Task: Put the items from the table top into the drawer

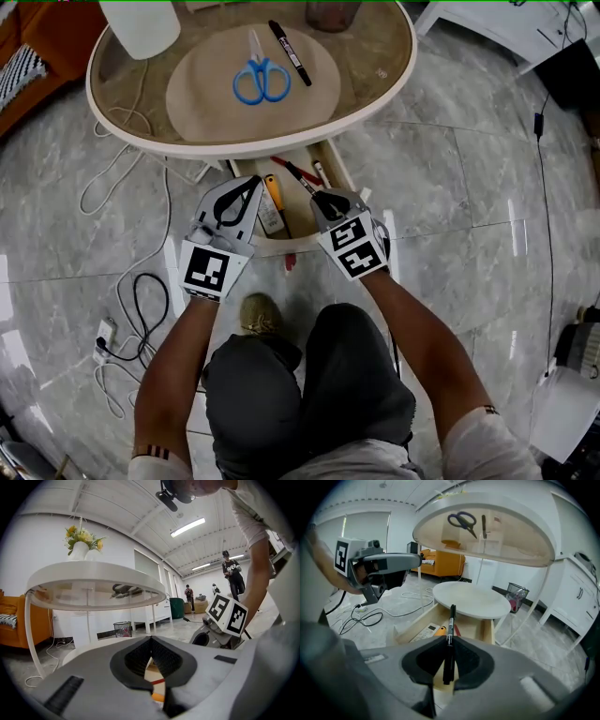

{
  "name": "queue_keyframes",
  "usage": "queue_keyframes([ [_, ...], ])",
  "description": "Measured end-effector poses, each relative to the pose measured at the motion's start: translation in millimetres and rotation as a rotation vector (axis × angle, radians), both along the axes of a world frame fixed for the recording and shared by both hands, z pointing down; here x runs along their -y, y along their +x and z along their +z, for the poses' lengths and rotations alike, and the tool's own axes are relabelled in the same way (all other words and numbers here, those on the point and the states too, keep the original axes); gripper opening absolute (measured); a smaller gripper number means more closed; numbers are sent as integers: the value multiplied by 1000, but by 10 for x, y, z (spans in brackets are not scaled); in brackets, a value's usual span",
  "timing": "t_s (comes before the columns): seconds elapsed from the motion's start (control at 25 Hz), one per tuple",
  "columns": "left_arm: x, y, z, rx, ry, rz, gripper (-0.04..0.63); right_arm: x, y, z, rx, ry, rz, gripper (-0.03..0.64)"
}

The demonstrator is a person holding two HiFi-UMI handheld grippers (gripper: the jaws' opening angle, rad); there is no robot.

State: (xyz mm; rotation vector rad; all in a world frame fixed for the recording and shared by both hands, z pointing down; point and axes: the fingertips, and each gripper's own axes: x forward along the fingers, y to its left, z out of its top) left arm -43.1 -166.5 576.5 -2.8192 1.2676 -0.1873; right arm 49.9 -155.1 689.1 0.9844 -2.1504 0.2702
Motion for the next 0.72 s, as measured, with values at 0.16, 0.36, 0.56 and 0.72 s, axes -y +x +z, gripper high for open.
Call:
queue_keyframes([
  [0.16, 66, -18, -11, -7, 16, 2, -2, 116, -46, 104, -48, -29, -14, 45],
  [0.36, 125, -50, 0, -26, 23, -2, -2, 238, -102, 251, -64, -71, -15, 50],
  [0.56, 77, -53, 43, -5, 22, 22, -2, 243, -146, 247, -18, -52, -24, 101],
  [0.72, -14, -80, 6, 11, 19, 32, -2, 119, -196, 6, 56, 16, -36, 47],
])
